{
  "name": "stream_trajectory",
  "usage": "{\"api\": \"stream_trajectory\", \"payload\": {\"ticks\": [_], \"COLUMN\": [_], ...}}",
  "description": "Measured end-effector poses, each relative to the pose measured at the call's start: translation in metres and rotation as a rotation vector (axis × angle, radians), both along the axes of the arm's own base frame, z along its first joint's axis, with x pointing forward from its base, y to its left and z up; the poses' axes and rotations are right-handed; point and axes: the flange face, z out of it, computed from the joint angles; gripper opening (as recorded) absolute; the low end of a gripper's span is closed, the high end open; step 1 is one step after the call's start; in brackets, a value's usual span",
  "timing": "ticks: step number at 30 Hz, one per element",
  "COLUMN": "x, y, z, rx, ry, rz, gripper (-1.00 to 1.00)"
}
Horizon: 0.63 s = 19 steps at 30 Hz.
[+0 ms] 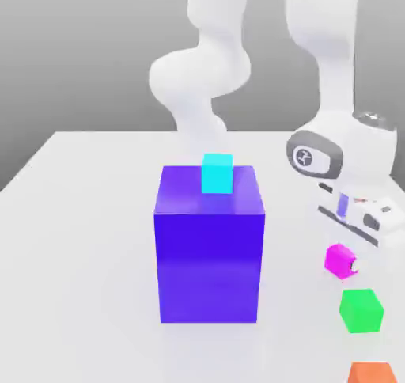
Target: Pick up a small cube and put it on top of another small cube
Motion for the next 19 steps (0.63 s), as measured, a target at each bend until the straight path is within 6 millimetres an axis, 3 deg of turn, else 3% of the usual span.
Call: {"api": "stream_trajectory", "payload": {"ticks": [3,10,12,15,16,19], "x": [0.003,0.111,0.122,0.125,0.125,0.125], "y": [-0.001,-0.013,-0.011,-0.010,-0.011,-0.011], "z": [0.026,0.075,0.067,0.033,0.023,0.023], "rx": [0.000,0.001,0.001,0.001,0.001,0.001], "ry": [0.000,0.002,0.002,0.001,0.001,0.001], "rz": [-0.003,-0.070,-0.065,-0.063,-0.063,-0.063], "gripper": [-1.00,-1.00,-1.00,-1.00,1.00,1.00]}}
